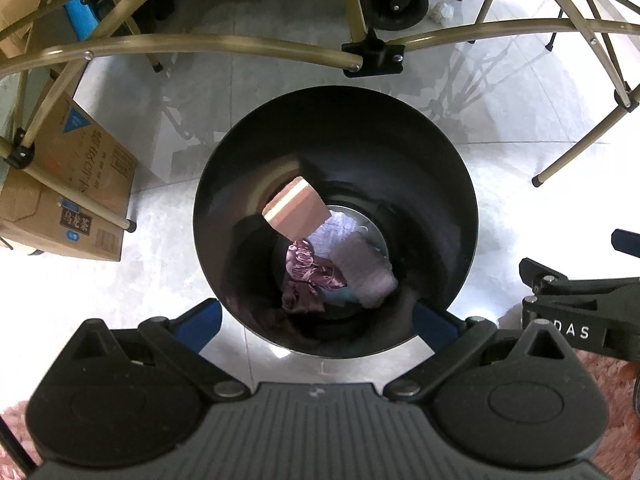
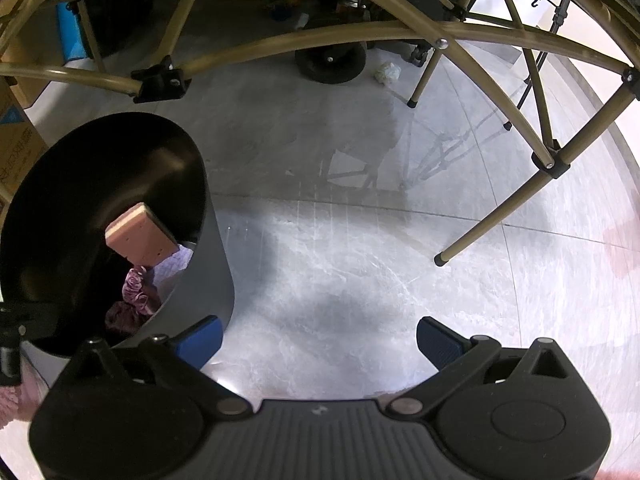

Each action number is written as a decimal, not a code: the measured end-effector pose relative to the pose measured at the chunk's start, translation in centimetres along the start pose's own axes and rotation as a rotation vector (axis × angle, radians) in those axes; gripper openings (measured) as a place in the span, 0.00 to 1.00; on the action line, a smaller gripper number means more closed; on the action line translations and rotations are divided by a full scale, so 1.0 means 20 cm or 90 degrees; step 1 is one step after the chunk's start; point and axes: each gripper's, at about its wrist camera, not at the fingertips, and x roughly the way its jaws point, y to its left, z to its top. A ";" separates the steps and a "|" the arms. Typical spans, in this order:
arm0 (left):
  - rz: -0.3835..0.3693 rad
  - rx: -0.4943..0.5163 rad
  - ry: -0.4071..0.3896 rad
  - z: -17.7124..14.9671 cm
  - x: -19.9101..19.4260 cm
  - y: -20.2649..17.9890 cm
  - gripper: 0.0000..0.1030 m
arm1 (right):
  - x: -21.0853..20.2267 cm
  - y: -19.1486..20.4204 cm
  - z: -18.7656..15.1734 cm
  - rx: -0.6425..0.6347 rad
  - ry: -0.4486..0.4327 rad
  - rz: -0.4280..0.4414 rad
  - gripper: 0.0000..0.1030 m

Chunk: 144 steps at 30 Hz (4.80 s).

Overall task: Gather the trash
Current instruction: 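Withdraw both grippers upward from the bin toward the table, then reach the left gripper to the black glove and close on it, then grasp the white foam round with the right gripper while the left gripper holds the glove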

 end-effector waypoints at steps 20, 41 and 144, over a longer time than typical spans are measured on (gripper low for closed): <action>0.019 0.028 -0.097 -0.09 -0.21 0.04 1.00 | -0.17 0.02 -0.02 -0.025 -0.065 0.006 1.00; 0.000 -0.021 -0.275 -0.17 -0.77 0.14 1.00 | -0.76 0.04 -0.10 -0.057 -0.278 0.068 1.00; 0.070 -0.075 -0.590 0.47 -0.88 0.33 0.16 | -0.61 0.02 0.94 0.067 -0.471 0.114 1.00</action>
